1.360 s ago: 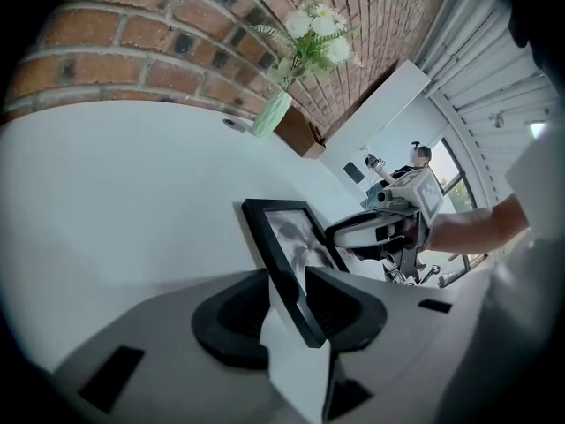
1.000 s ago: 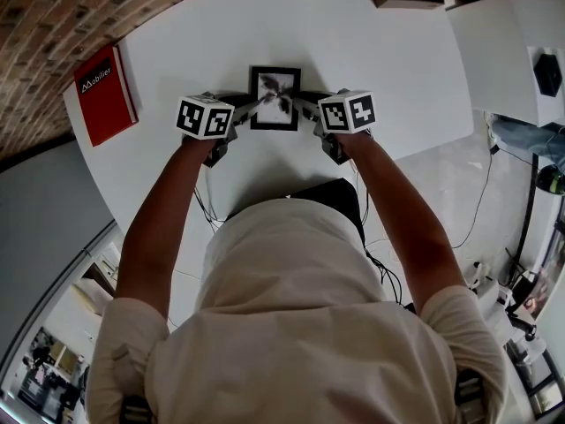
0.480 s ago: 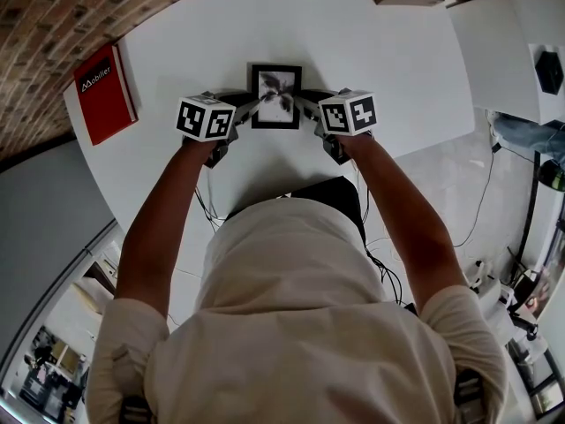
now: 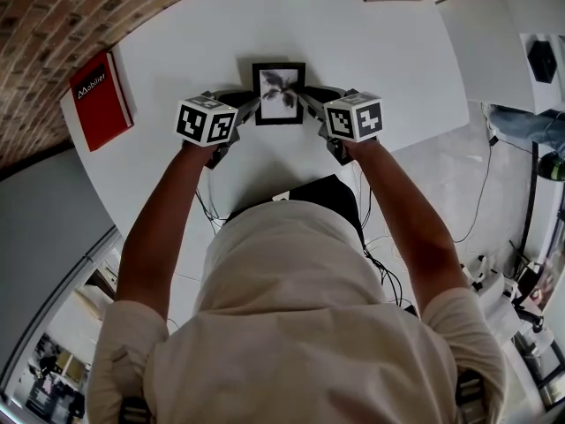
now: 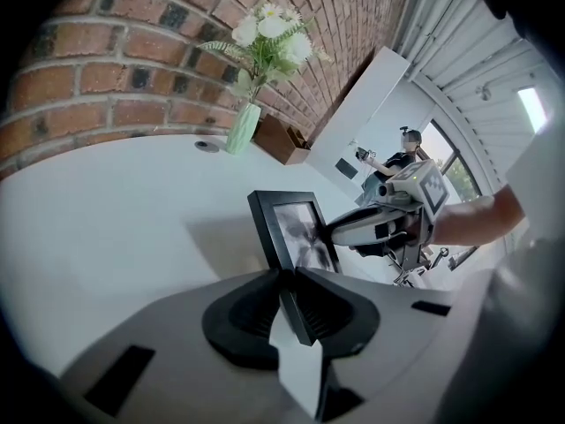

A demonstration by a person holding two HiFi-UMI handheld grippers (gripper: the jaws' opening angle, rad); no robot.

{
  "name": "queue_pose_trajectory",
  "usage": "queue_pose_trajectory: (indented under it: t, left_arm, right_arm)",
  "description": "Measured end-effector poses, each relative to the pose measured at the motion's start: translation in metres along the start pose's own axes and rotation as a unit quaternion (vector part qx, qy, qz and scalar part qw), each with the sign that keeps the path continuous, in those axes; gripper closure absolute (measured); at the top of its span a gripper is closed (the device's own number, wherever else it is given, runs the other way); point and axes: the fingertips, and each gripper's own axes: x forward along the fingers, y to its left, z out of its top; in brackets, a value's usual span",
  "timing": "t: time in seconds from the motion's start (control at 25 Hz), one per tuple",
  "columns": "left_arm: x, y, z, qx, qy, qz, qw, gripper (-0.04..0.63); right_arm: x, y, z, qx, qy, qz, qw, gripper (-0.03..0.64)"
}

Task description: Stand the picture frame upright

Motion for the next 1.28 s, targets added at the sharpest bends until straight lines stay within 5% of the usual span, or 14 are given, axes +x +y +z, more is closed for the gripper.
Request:
queue_pose_trajectory:
  t: [1.28]
  left_arm:
    - [0.023, -0.026, 0.076, 0.096, -0.017, 0.011, 0.9952, 0.548]
  right_arm:
    - [-0.051, -0.039, 0.048, -0.059, -0.066, -0.045, 0.995, 0.565]
